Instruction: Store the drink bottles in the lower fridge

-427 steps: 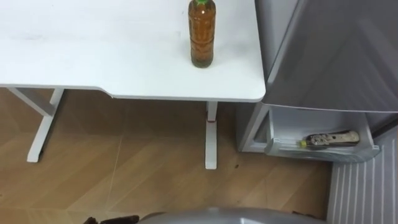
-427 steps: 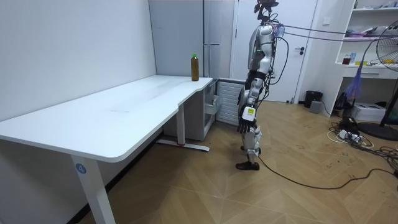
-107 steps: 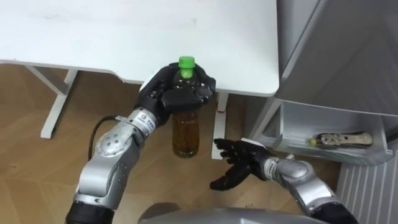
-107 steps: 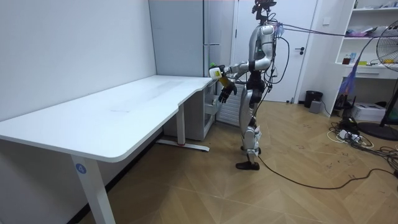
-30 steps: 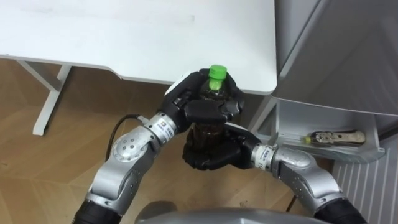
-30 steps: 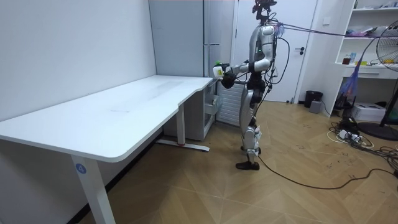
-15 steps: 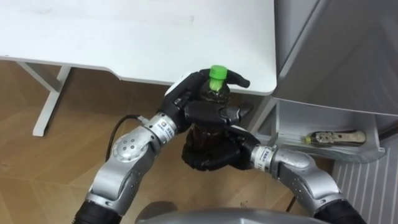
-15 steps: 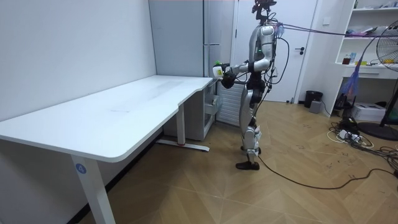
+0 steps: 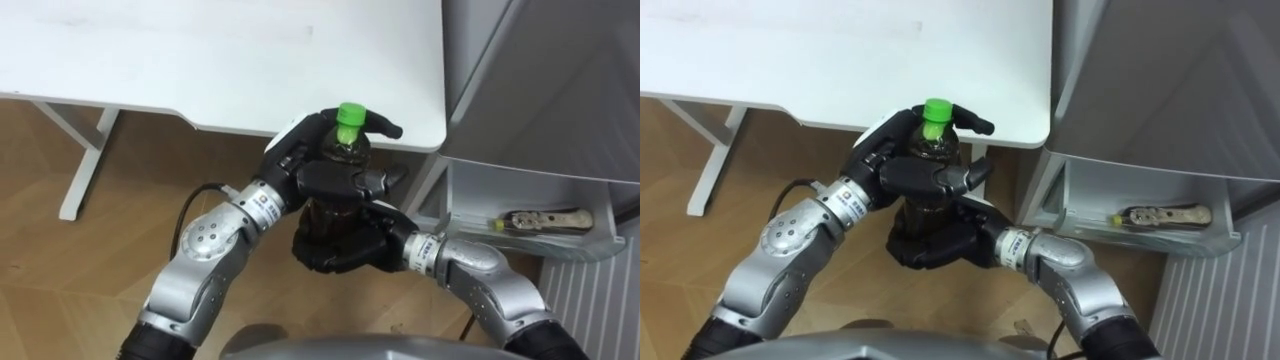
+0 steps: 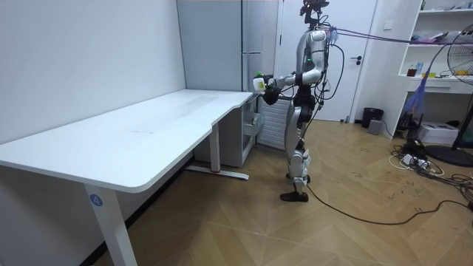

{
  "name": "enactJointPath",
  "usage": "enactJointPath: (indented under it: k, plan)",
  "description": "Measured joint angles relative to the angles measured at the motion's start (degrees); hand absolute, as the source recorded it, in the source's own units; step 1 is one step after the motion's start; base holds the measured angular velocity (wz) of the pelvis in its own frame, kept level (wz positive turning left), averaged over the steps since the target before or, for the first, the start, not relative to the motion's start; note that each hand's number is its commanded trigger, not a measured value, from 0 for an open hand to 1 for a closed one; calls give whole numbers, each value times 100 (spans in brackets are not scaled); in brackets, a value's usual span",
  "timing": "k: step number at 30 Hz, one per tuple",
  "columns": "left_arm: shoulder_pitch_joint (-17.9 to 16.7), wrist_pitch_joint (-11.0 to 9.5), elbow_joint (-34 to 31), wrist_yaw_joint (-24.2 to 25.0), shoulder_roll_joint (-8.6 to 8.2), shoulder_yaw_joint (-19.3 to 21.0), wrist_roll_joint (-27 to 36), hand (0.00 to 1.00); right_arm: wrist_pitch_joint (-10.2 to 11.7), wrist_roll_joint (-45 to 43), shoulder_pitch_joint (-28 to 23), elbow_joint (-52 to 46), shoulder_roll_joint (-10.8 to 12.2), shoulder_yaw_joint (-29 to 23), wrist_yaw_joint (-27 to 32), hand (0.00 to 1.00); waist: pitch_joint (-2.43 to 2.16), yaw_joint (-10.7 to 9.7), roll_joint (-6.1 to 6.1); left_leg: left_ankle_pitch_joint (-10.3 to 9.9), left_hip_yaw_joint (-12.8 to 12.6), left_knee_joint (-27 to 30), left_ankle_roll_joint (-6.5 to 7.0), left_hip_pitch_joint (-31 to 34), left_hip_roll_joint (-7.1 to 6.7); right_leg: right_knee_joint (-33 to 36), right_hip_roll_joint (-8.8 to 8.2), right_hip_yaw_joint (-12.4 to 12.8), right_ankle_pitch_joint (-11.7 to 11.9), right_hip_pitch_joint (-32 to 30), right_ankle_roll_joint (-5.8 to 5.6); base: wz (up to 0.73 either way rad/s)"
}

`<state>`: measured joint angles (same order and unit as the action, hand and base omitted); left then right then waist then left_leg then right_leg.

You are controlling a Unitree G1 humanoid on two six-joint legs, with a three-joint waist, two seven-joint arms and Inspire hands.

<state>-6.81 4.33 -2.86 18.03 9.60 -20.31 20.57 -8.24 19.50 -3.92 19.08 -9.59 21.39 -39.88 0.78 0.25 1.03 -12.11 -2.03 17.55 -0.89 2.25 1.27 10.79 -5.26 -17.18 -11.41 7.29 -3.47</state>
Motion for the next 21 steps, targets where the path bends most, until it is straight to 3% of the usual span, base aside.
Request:
enactJointPath:
  k: [14,21]
  plan:
    - [40,-18,-38,0,1,-11,33,0,22,103,1,-1,-7,-7,-89,100,-3,-9,-50,0,1,-19,0,15,1,-3,1,13,0,-27,0,0]
    - [41,52,4,-5,89,47,737,0,69,297,-1,1,-38,41,-124,100,8,-22,-21,0,1,-7,0,-10,0,-15,-1,24,0,0,0,0]
